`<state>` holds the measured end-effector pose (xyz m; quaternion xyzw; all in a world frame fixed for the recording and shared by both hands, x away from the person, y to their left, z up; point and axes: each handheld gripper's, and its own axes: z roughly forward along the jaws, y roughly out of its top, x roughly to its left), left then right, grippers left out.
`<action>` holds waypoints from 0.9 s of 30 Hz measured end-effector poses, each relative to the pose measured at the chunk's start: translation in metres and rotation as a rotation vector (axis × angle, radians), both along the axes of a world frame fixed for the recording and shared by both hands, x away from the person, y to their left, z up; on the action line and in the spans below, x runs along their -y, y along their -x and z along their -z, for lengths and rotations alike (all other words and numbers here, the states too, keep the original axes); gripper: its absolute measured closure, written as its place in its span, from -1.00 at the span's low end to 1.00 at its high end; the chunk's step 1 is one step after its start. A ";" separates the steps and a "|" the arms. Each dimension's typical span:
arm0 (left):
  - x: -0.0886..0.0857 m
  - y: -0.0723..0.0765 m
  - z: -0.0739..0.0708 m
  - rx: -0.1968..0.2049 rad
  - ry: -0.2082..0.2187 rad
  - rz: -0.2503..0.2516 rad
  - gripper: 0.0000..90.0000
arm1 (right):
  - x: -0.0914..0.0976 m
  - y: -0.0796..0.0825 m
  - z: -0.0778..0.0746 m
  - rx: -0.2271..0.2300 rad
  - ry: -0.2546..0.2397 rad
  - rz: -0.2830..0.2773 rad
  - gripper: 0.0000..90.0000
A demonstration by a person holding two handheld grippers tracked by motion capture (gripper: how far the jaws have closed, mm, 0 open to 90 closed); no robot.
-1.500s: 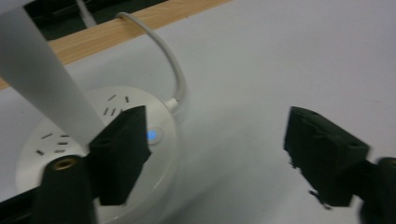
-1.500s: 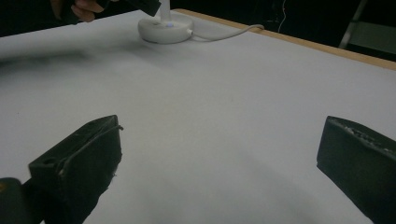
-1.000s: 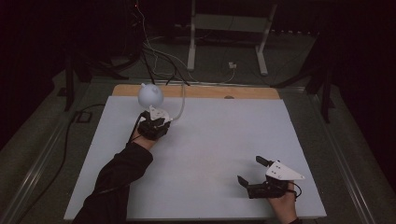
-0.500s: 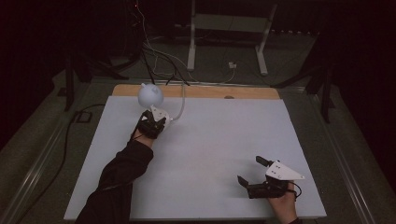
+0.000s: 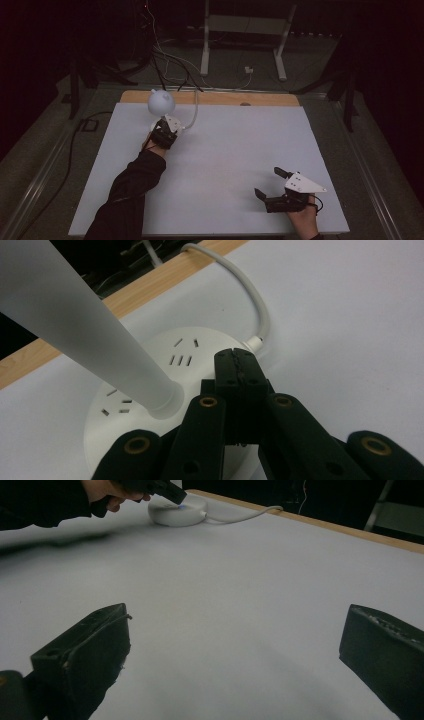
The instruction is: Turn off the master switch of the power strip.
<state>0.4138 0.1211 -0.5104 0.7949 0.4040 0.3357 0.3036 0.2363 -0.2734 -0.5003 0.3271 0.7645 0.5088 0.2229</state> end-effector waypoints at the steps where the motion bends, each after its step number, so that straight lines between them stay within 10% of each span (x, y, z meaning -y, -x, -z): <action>1: 0.000 -0.001 0.001 -0.006 -0.001 -0.001 1.00 | 0.000 0.000 0.000 -0.004 -0.001 0.001 -1.00; 27: 0.000 -0.007 0.002 -0.040 -0.042 0.042 1.00 | -0.001 0.000 0.000 -0.006 0.000 -0.003 -1.00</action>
